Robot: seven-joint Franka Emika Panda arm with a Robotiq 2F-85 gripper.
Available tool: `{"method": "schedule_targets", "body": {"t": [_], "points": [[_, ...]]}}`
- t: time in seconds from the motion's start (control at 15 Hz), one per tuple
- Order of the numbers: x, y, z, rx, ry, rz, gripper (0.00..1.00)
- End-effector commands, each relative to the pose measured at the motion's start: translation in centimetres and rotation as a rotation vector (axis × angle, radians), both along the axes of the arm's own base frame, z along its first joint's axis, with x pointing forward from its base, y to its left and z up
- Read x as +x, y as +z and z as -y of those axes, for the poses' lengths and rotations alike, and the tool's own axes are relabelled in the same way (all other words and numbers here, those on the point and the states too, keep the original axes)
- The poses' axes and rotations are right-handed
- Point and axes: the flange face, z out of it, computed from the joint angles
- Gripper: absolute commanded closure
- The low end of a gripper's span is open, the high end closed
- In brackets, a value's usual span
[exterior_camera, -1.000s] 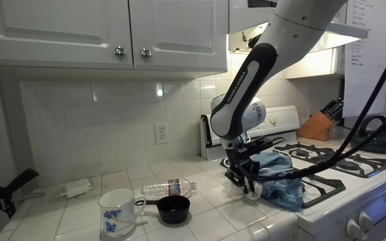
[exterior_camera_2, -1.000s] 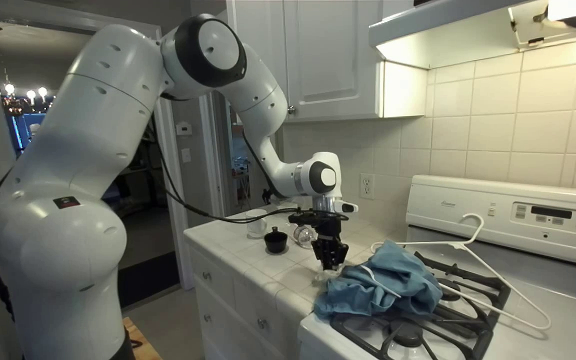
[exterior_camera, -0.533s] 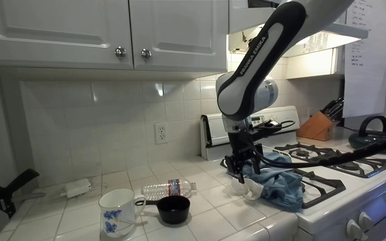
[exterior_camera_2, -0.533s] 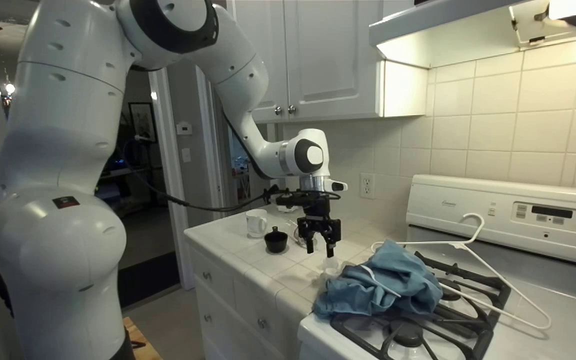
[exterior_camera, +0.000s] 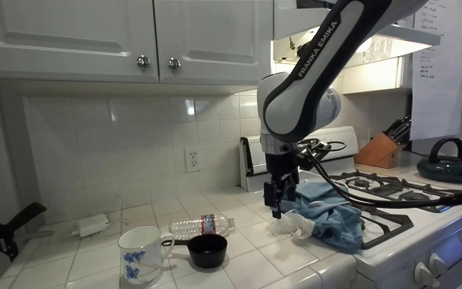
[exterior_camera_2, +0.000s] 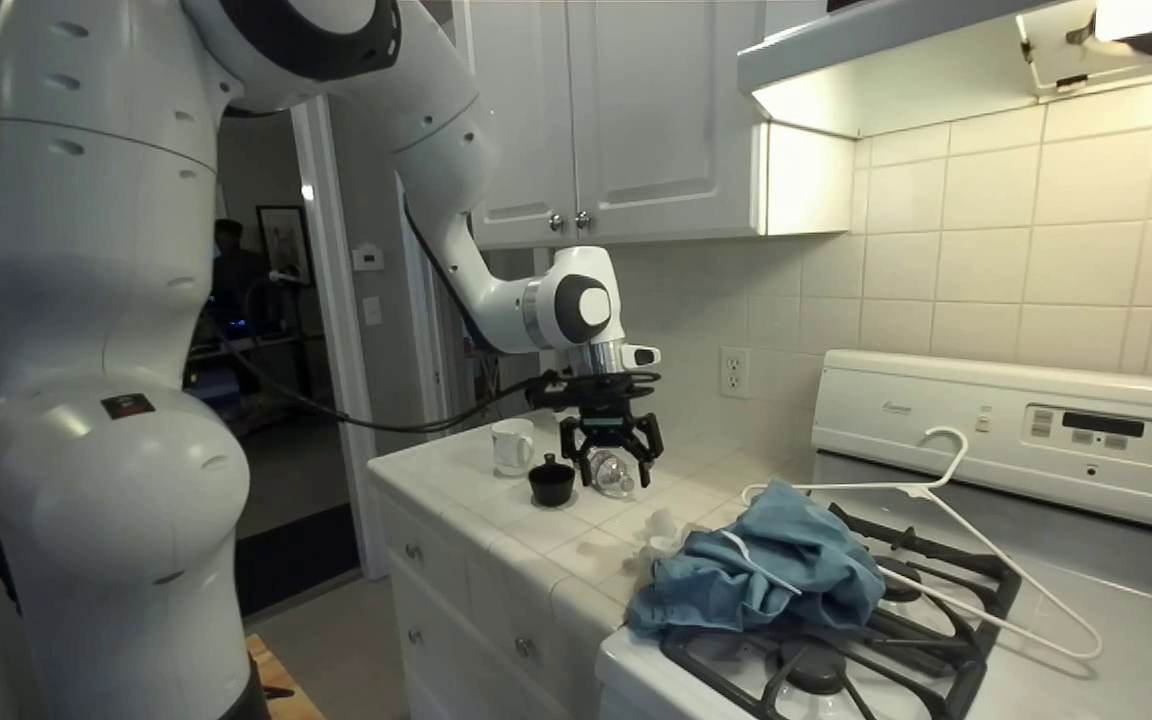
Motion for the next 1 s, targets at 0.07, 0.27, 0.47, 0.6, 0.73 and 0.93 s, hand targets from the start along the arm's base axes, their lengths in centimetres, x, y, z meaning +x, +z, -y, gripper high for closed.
{"method": "schedule_targets", "body": {"t": [0.07,0.27,0.47,0.6,0.73,0.93], "points": [[0.7,-0.6,-1.1,0.011,0.258,0.001,0.0],[1.9,-1.2,-2.1,0.007,0.426,-0.024,0.0],[1.5,-0.9,-2.5,0.004,0.447,-0.033,0.0],[2.3,-1.3,-3.1,0.006,0.506,-0.039,0.0],[2.7,-1.6,-3.2,0.007,0.519,-0.043,0.0],[4.1,-1.7,-2.7,0.03,0.608,-0.009,0.0]]}}
